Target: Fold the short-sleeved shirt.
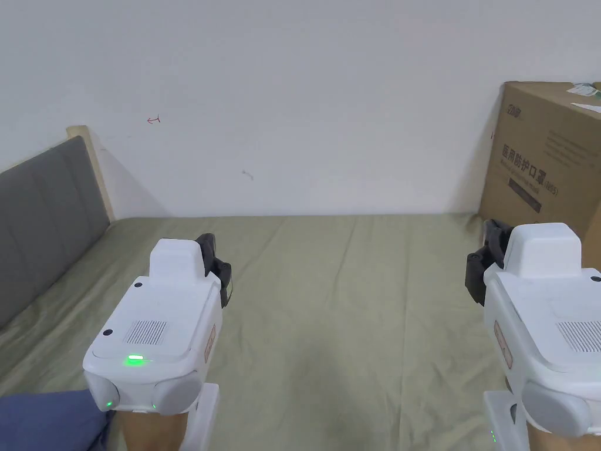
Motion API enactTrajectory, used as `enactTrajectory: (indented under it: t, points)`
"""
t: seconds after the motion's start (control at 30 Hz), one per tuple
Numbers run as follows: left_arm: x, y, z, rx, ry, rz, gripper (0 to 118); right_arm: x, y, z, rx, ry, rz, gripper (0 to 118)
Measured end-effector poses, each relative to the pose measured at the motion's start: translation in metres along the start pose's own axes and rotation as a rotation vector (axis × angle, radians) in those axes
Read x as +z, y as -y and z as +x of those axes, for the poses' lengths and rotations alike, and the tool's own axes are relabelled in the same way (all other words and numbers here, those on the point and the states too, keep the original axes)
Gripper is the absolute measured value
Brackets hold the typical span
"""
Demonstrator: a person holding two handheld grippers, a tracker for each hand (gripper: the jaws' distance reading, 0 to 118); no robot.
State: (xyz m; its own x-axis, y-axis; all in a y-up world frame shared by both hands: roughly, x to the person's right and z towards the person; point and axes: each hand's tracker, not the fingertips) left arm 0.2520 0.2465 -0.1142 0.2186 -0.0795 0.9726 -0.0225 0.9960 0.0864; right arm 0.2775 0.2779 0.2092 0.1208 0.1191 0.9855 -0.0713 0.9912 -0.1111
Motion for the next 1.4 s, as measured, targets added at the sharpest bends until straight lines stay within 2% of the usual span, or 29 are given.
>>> enactTrajectory:
  t: [0.67, 0.73, 0.77, 0.8, 0.83, 0.87, 0.9, 0.93, 1.0, 1.03, 1.4]
  points:
    - [0.0012, 0.0016, -0.0018, -0.018, -0.015, 0.002, 0, -0.0001, -0.0005, -0.0012, 0.004, 0.005, -0.002, 1]
    - [0.0012, 0.0012, -0.0023, -0.016, -0.021, 0.006, 19, -0.0004, 0.0006, -0.0003, -0.010, 0.008, -0.007, 4]
    - [0.0006, 0.0005, -0.0027, -0.019, -0.025, 0.001, 37, -0.0008, 0.0010, -0.0001, -0.014, 0.006, -0.009, 10]
    - [0.0000, -0.0001, -0.0032, -0.020, -0.024, -0.005, 70, -0.0011, 0.0013, -0.0001, -0.015, 0.010, -0.014, 28]
    - [-0.0007, 0.0001, -0.0036, -0.018, -0.026, -0.007, 90, -0.0014, 0.0018, 0.0003, -0.019, 0.008, -0.017, 44]
    - [-0.0020, 0.0006, -0.0032, -0.018, -0.033, -0.012, 108, -0.0021, 0.0023, 0.0011, -0.021, 0.009, -0.020, 62]
    - [-0.0026, 0.0010, -0.0028, -0.018, -0.039, -0.014, 118, -0.0030, 0.0027, 0.0014, -0.021, 0.008, -0.023, 84]
    - [-0.0023, 0.0017, -0.0028, -0.018, -0.042, -0.008, 118, -0.0042, 0.0033, 0.0012, -0.020, 0.009, -0.028, 97]
    - [-0.0006, 0.0033, -0.0019, -0.015, -0.042, 0.000, 118, -0.0049, 0.0044, 0.0010, -0.018, 0.017, -0.030, 113]
    - [-0.0010, 0.0032, -0.0015, -0.013, -0.043, -0.004, 118, -0.0051, 0.0050, 0.0008, -0.016, 0.017, -0.029, 116]
    - [-0.0040, 0.0041, -0.0004, -0.007, -0.040, -0.006, 118, -0.0058, 0.0058, 0.0015, -0.022, 0.016, -0.022, 118]
